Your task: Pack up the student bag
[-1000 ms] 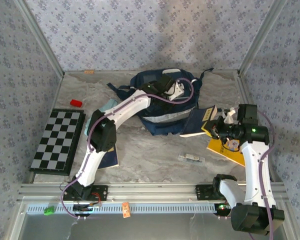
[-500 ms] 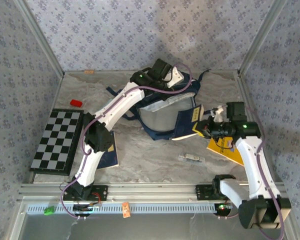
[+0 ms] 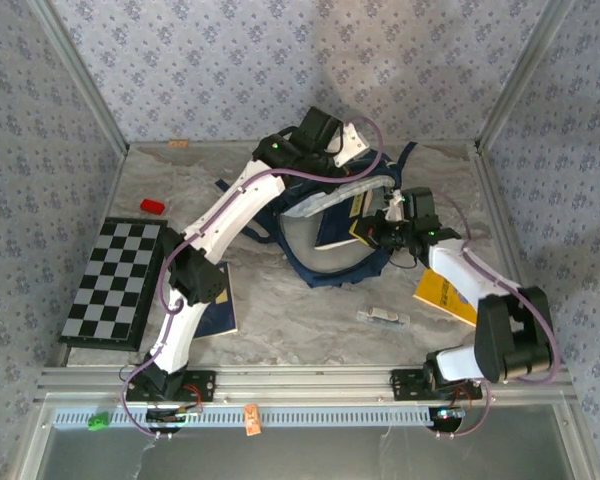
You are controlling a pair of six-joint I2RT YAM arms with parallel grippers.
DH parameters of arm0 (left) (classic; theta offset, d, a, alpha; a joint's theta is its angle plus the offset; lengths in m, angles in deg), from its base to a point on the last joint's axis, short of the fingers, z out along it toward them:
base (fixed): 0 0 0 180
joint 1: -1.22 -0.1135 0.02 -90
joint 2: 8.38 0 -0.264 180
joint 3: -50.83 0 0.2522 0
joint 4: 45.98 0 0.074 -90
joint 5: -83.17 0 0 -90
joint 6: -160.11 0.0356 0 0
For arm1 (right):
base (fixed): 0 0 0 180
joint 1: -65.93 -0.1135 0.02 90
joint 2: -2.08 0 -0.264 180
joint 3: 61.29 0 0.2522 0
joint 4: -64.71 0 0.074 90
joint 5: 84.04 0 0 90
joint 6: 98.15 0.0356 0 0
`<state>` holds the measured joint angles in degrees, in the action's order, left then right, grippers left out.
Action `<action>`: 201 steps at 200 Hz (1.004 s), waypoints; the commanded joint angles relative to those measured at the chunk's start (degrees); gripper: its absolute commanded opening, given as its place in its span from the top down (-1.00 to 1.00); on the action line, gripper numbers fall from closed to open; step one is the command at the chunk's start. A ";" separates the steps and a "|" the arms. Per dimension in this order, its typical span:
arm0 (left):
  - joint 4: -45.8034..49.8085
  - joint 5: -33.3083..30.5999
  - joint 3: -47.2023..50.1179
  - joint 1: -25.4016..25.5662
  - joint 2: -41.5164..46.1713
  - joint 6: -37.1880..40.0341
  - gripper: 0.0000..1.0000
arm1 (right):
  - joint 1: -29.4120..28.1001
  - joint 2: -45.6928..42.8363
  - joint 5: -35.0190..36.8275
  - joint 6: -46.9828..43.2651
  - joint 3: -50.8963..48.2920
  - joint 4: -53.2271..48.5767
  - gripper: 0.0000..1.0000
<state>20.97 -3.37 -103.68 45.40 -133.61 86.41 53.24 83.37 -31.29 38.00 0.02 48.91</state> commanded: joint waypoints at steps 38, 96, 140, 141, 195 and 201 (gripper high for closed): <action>-2.65 1.55 -3.40 -0.42 3.27 1.00 1.00 | -0.41 13.89 5.90 -4.88 7.84 7.43 0.69; -2.14 1.53 -3.22 -0.53 2.71 0.77 1.00 | -1.94 6.86 16.22 -9.50 4.74 -4.67 -0.26; -1.69 2.00 -3.07 -0.51 2.47 0.19 1.00 | -7.90 1.93 24.26 -6.67 0.65 -12.26 -0.24; -1.68 1.99 -3.06 -0.50 2.46 0.16 1.00 | -8.06 1.89 24.25 -6.55 0.59 -12.09 -0.23; -2.12 2.41 -3.22 -0.55 2.33 -0.21 1.00 | -11.22 9.55 25.76 -4.28 0.47 -3.40 0.59; -2.12 2.48 -3.25 -0.56 2.36 -0.21 1.00 | -11.05 10.35 26.19 -4.38 0.96 -2.00 0.65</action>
<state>22.34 -2.67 -103.68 45.05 -133.61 86.58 42.14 90.74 -8.14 32.91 0.50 42.31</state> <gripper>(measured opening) 0.047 0.225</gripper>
